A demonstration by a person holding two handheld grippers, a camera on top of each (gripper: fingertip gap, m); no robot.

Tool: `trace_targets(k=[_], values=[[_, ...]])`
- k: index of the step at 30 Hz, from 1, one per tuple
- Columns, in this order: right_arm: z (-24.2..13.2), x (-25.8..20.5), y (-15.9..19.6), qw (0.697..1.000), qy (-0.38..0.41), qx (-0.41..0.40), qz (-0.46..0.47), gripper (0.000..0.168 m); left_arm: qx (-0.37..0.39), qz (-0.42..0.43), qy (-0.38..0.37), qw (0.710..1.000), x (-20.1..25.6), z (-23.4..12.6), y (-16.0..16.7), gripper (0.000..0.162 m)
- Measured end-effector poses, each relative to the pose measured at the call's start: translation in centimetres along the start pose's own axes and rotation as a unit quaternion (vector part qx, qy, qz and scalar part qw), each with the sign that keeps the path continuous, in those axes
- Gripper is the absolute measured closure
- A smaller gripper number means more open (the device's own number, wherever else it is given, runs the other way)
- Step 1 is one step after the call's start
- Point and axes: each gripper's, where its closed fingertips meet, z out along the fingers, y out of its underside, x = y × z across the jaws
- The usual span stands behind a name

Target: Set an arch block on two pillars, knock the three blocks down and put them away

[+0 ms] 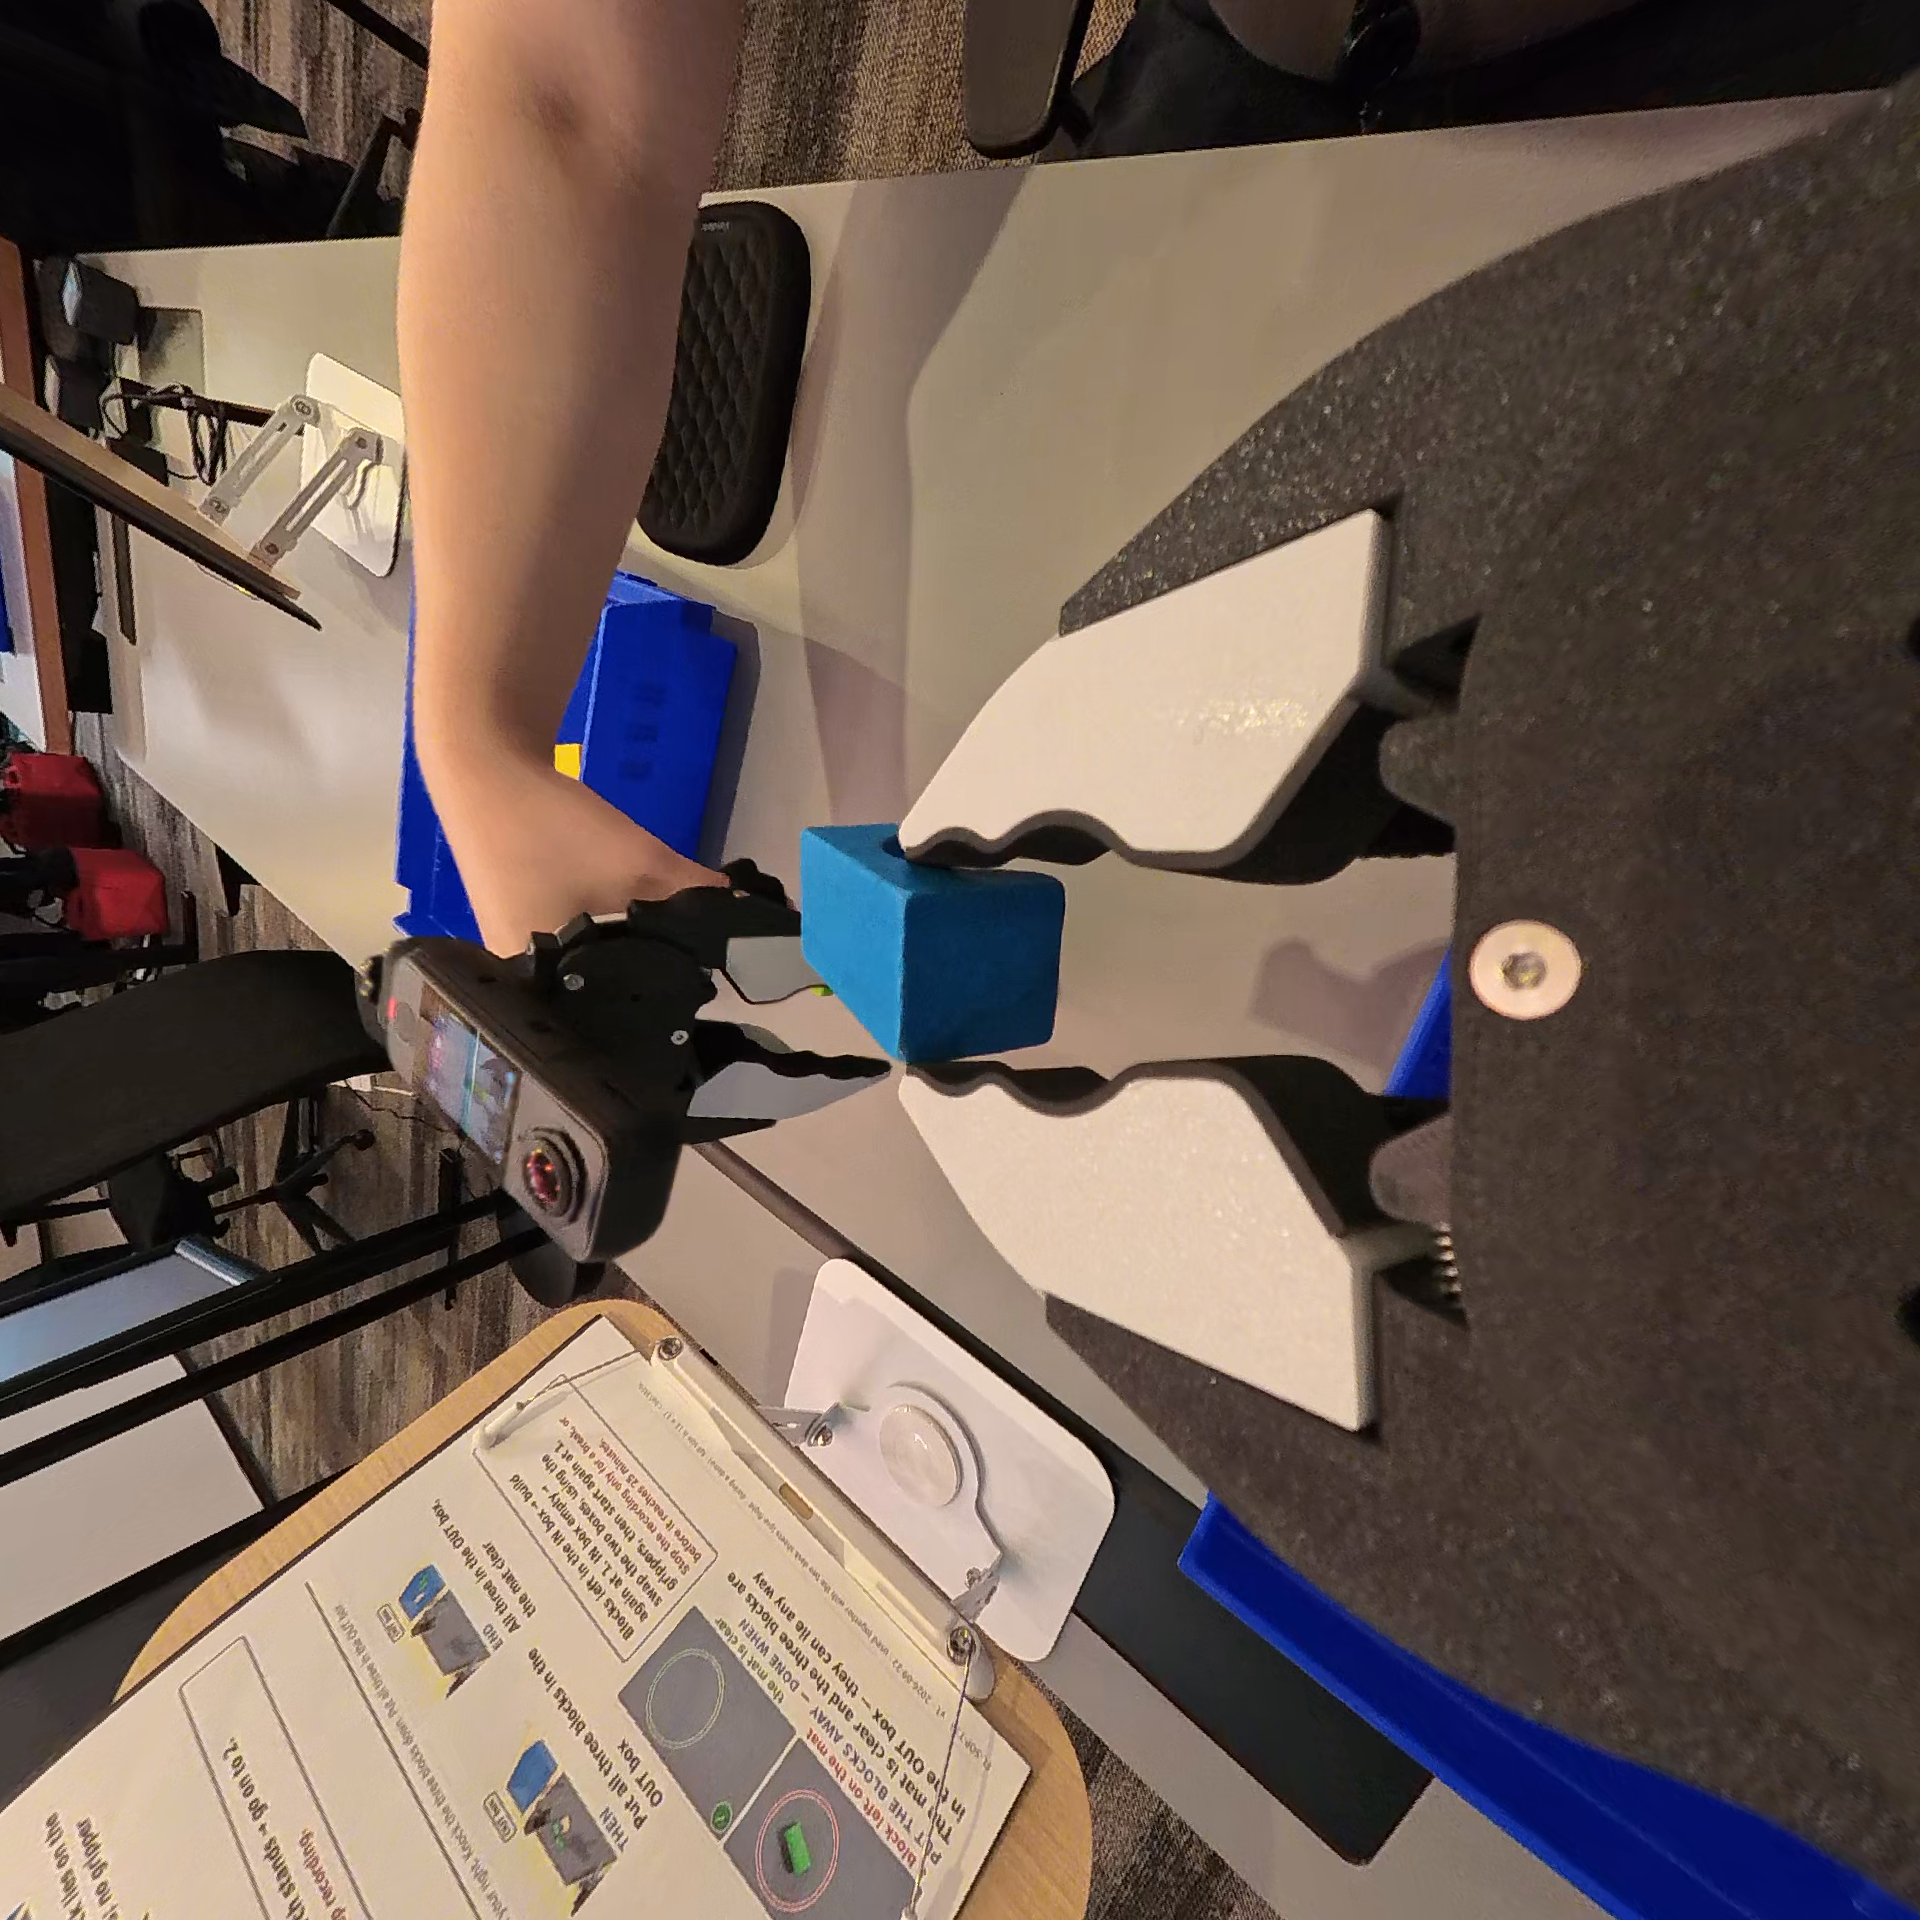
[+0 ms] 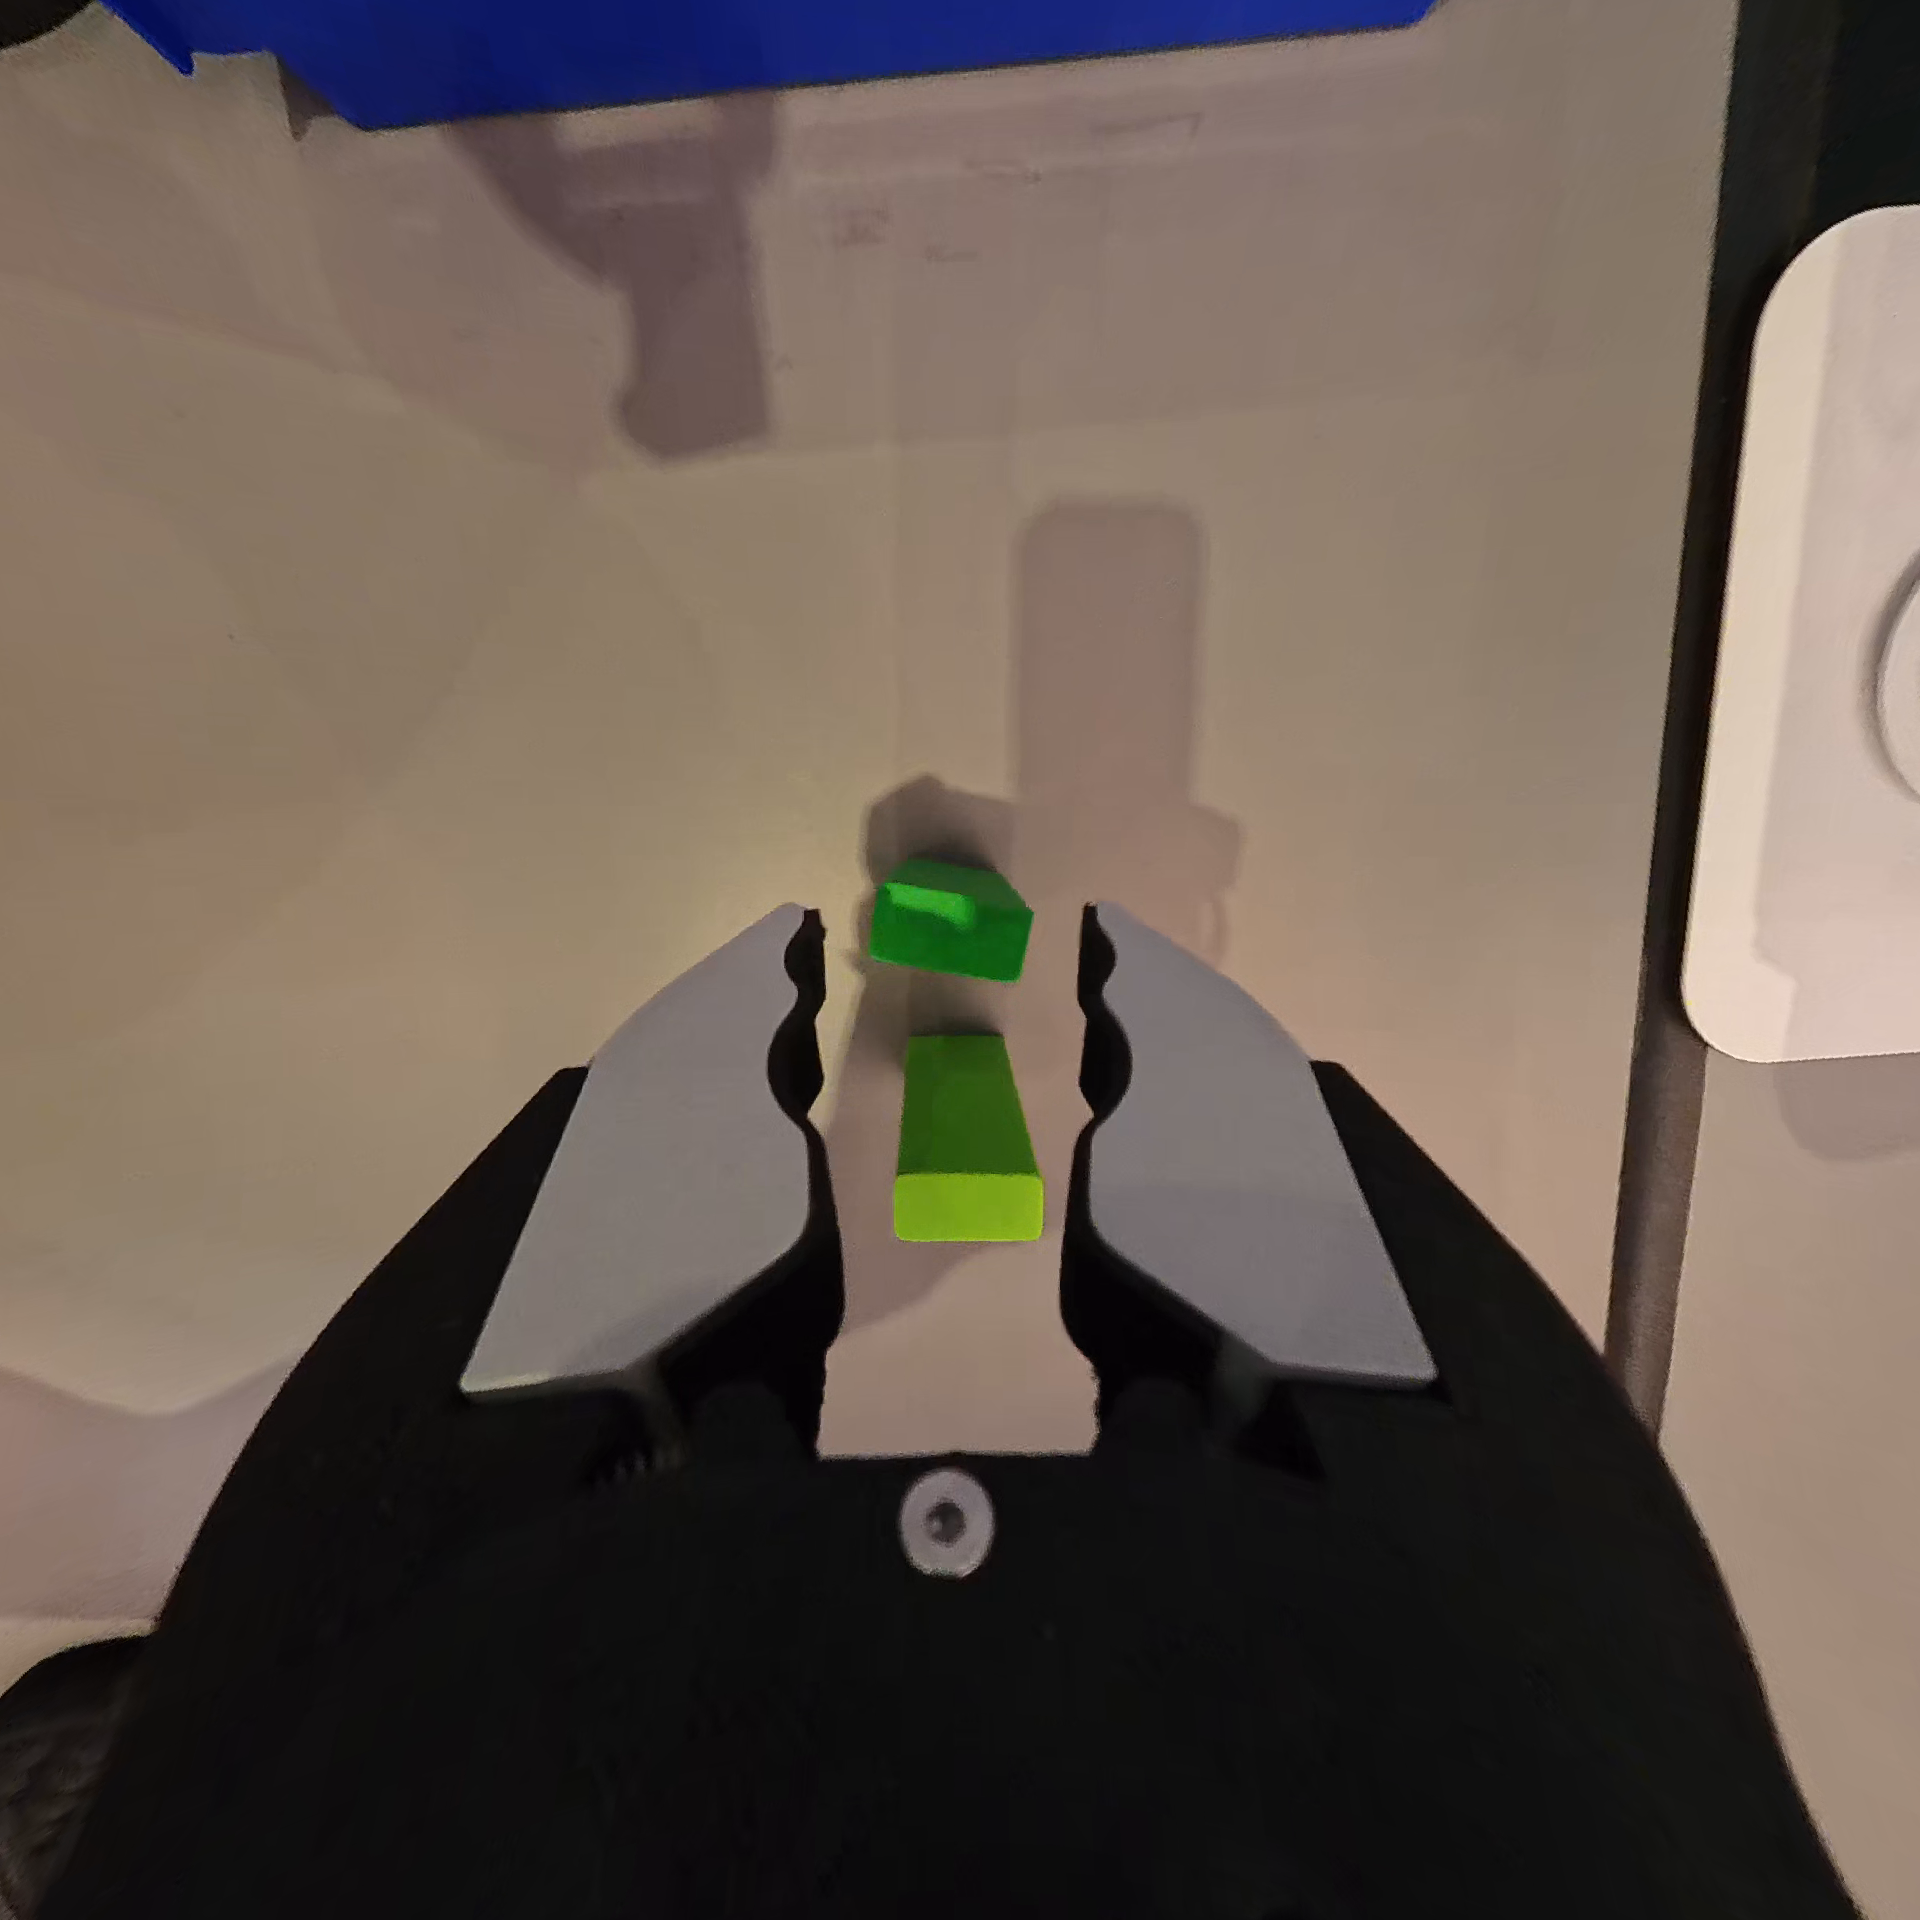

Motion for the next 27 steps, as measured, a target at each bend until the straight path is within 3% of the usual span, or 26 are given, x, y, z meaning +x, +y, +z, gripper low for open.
trace_targets(k=[5,10,15,21,27], values=[[-2.4,-0.7,-0.7,0.999,0.020,0.046,-0.007,0.115,-0.007,0.003,0.003,1.000,0.2,0.4,0.2,0.126],[-8.0,-2.0,-2.1,0.985,0.076,0.152,-0.018,0.115,-0.024,-0.003,0.010,1.000,0.2,2.3,0.9,0.126],[-11.9,-6.1,-4.8,0.962,0.077,0.254,-0.069,0.116,-0.032,-0.005,0.021,0.999,0.5,5.5,1.4,0.126],[-11.2,-9.1,-6.3,0.964,0.011,0.257,-0.070,0.116,-0.035,0.008,0.031,0.999,1.8,6.5,1.2,0.126],[-9.9,-9.8,-6.4,0.962,-0.035,0.264,-0.056,0.127,-0.026,0.029,0.047,0.998,3.4,6.5,0.4,0.127]])
